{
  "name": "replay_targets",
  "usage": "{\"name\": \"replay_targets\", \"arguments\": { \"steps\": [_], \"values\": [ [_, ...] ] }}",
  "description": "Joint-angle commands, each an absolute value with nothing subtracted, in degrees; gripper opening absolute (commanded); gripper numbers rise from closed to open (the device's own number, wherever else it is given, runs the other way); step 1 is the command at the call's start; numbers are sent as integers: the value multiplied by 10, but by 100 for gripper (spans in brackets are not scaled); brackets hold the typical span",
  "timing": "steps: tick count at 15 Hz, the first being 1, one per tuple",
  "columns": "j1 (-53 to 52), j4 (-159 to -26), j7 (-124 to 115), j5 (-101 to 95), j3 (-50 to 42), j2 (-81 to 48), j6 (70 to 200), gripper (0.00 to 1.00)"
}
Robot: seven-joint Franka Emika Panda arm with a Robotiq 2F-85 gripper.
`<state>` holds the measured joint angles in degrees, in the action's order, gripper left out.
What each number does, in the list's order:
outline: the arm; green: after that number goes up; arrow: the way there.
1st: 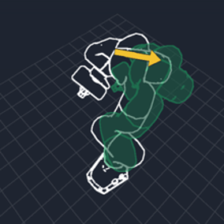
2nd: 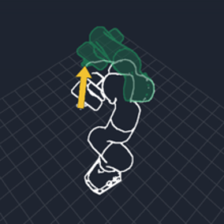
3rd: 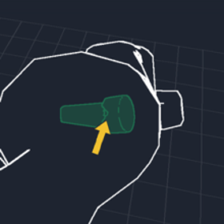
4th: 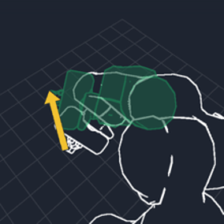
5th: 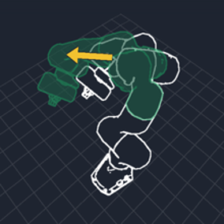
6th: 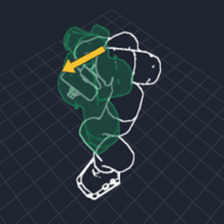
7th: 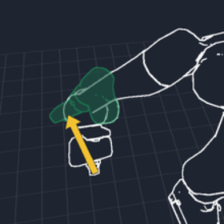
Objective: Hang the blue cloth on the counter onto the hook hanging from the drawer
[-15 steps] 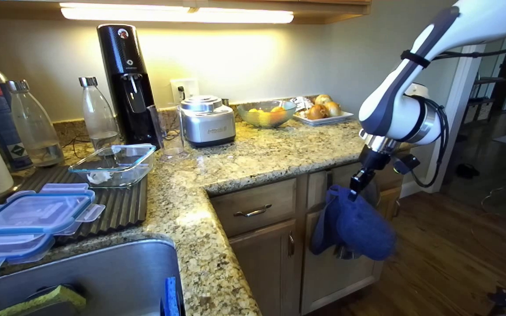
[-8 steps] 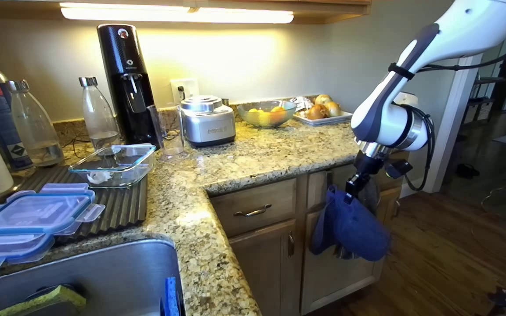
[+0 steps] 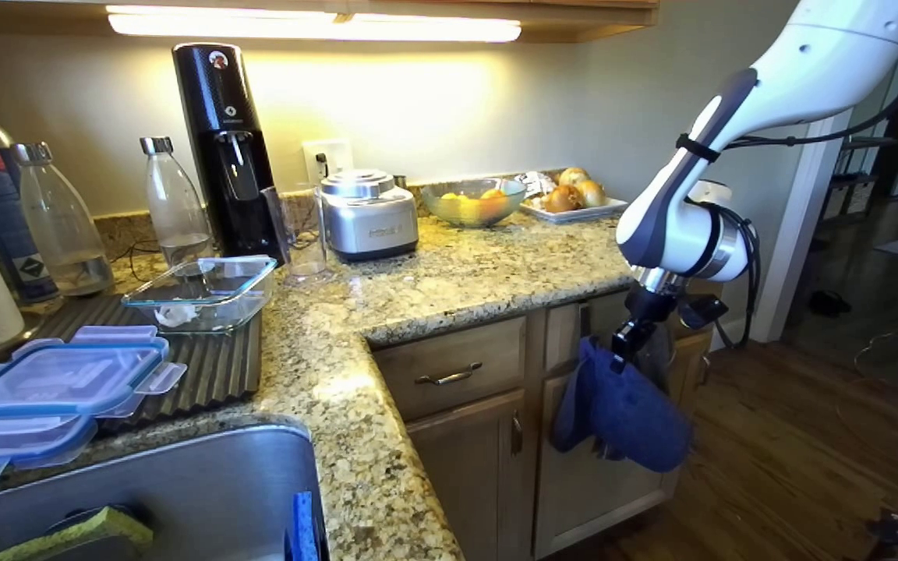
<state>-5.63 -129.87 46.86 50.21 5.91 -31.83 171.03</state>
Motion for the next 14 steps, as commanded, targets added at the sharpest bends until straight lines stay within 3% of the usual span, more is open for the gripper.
{"name": "replay_targets", "arguments": {
  "steps": [1,2,3,5,14],
  "values": [
    [-56,-1288,473,499,54,-331,1722,4],
    [-56,-1285,473,499,54,-332,1721,5],
    [-56,-1284,471,499,52,-332,1718,35],
    [-61,-1289,469,495,47,-326,1720,42],
    [-139,-1403,409,406,-31,-188,1620,98]
  ]
}}
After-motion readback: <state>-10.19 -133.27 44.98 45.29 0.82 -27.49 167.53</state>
